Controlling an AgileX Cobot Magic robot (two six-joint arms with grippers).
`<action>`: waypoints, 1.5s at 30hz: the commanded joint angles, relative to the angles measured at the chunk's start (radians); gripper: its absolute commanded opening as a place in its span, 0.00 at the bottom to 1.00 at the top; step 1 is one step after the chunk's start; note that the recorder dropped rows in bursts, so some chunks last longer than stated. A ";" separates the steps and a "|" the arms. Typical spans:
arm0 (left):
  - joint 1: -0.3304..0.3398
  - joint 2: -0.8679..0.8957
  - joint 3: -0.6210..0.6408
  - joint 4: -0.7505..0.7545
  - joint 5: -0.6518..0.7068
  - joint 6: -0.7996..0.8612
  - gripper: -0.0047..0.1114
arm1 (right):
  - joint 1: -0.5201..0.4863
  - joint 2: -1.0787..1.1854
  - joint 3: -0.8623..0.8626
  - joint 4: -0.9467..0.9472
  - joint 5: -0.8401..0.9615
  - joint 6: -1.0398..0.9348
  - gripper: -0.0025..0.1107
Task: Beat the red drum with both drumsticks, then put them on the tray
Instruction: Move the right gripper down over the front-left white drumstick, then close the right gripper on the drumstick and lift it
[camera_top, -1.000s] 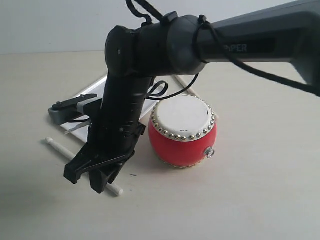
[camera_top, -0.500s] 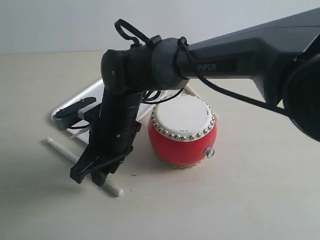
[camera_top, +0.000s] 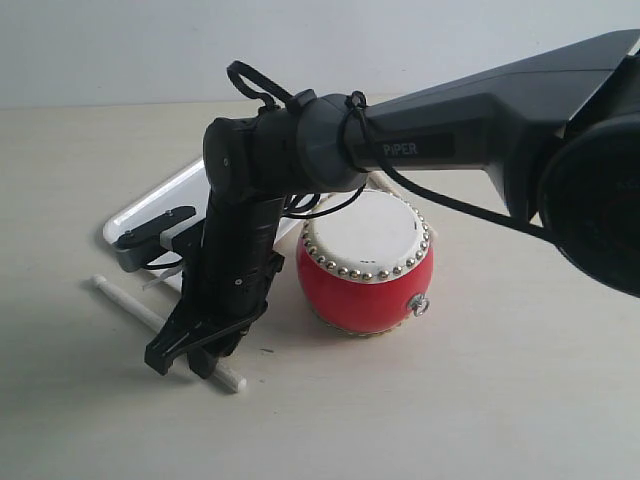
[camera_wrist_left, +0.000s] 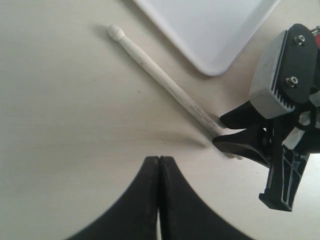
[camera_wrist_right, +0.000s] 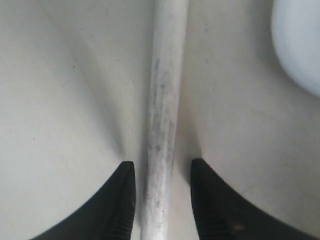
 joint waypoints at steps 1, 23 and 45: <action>-0.005 -0.007 -0.002 -0.010 0.001 -0.003 0.04 | 0.001 0.002 -0.007 -0.008 -0.009 -0.001 0.32; -0.005 -0.007 -0.002 -0.010 0.001 -0.003 0.04 | 0.001 0.036 -0.007 -0.008 0.041 0.062 0.04; -0.005 -0.007 0.047 -0.769 0.028 0.487 0.04 | -0.181 -0.300 -0.007 0.149 0.120 0.156 0.02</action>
